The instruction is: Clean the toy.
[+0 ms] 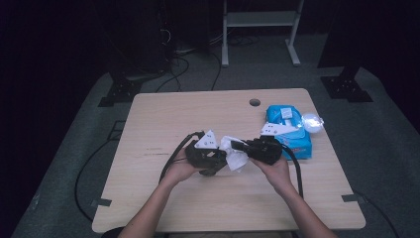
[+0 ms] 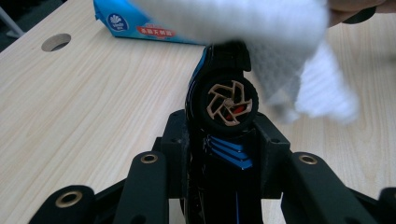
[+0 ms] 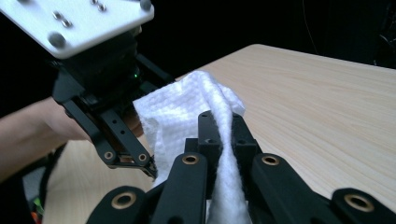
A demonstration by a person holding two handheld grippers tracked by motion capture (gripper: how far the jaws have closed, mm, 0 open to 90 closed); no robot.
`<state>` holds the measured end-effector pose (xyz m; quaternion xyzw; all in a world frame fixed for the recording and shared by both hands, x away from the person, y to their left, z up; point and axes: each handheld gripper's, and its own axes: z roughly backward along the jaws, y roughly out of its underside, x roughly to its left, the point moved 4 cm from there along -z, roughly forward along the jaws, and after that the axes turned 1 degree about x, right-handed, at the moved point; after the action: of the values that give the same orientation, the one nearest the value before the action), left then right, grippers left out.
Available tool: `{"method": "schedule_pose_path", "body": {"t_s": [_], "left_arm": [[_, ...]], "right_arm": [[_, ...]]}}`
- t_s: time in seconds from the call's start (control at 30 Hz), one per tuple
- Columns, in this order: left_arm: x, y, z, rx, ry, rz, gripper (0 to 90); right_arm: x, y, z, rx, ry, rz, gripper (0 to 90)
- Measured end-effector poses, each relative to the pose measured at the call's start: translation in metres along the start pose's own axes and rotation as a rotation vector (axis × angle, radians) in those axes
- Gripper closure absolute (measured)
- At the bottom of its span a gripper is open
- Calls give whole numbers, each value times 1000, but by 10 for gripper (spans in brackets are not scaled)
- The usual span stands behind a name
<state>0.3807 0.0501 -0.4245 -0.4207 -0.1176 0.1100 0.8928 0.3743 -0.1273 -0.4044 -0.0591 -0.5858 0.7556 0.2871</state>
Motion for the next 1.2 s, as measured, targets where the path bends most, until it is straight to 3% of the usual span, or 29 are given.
{"method": "schedule_pose_path", "body": {"t_s": [0.17, 0.33, 0.5, 0.6, 0.77, 0.97, 1.2], "left_arm": [[3, 1, 5, -12, -14, 10, 632], [6, 0, 9, -36, -15, 23, 632], [7, 0, 11, -42, -17, 29, 632], [8, 0, 11, -52, -11, 41, 632], [5, -1, 7, -45, -13, 26, 634], [3, -6, 8, -79, -2, 32, 647], [5, -5, 11, -101, 3, 44, 646]], "right_arm": [[-14, 8, 3, 5, 27, -38, 860], [-30, 28, -1, 53, 57, -91, 860], [-34, 41, -9, 91, 45, -134, 860], [-35, 40, -9, 75, 25, -161, 860], [-35, 36, -3, 32, -11, -200, 861], [-27, 25, 4, 5, -7, -161, 863], [-23, 22, 3, -10, -7, -167, 866]]}}
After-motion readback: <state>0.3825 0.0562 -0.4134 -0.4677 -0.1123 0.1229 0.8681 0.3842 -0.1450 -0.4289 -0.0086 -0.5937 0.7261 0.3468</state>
